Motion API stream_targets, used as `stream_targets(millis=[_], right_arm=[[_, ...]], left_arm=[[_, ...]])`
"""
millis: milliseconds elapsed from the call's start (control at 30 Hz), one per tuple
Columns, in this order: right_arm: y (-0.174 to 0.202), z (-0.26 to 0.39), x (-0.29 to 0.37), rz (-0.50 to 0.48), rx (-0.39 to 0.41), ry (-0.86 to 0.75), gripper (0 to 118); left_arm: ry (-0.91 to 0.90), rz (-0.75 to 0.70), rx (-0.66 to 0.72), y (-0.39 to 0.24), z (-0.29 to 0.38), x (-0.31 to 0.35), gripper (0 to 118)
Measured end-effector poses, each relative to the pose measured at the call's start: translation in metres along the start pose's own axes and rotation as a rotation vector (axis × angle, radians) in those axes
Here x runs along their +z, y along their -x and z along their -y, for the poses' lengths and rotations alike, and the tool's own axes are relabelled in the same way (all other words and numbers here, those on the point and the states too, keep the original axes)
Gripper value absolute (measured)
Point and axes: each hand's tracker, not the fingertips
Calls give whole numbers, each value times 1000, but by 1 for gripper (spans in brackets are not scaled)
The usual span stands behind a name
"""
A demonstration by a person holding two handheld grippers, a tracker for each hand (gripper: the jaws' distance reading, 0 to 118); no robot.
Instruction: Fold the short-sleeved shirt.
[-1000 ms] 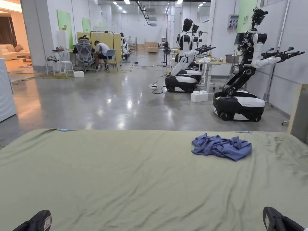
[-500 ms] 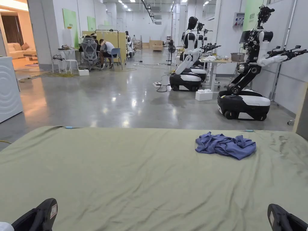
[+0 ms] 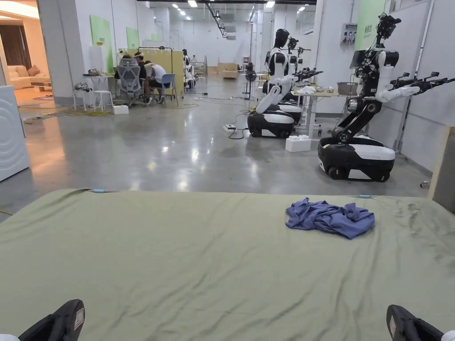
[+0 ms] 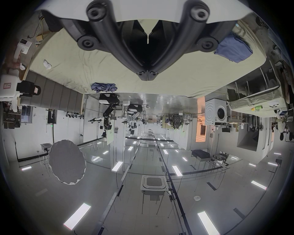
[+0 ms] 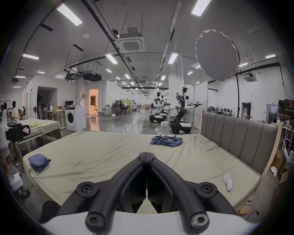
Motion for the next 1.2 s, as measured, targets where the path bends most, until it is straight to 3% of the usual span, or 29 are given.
stream_targets(millis=[467, 500, 533, 567, 600, 633, 733, 867, 967, 1200], right_arm=[[-2, 3, -4, 7, 1, 13, 2], [-2, 3, -4, 10, 1, 13, 4], [-2, 2, -5, 18, -1, 14, 33], [-2, 1, -6, 28, -5, 29, 73], [-3, 0, -9, 29, -14, 54, 111], [-6, 1, -12, 11, -27, 55, 118], [-12, 6, -1, 19, -43, 9, 118], [6, -10, -4, 14, -14, 12, 118], [3, -5, -7, -2, -16, 14, 118], [2, -4, -7, -25, -35, 13, 118]], left_arm=[[10, 23, -23, 0, 2, -4, 0], [16, 33, -23, 1, 1, -5, 8], [15, 43, -24, 2, 0, -8, 55], [17, 51, -35, 2, -1, -11, 101], [40, 36, -48, 0, -2, -16, 118], [39, 18, -54, -3, 5, -12, 118], [-13, 28, -38, -1, 10, -4, 118], [27, 59, -32, -4, -1, -16, 118], [62, 173, 64, 0, -4, -23, 118], [38, 153, 57, -12, -9, -20, 118]])
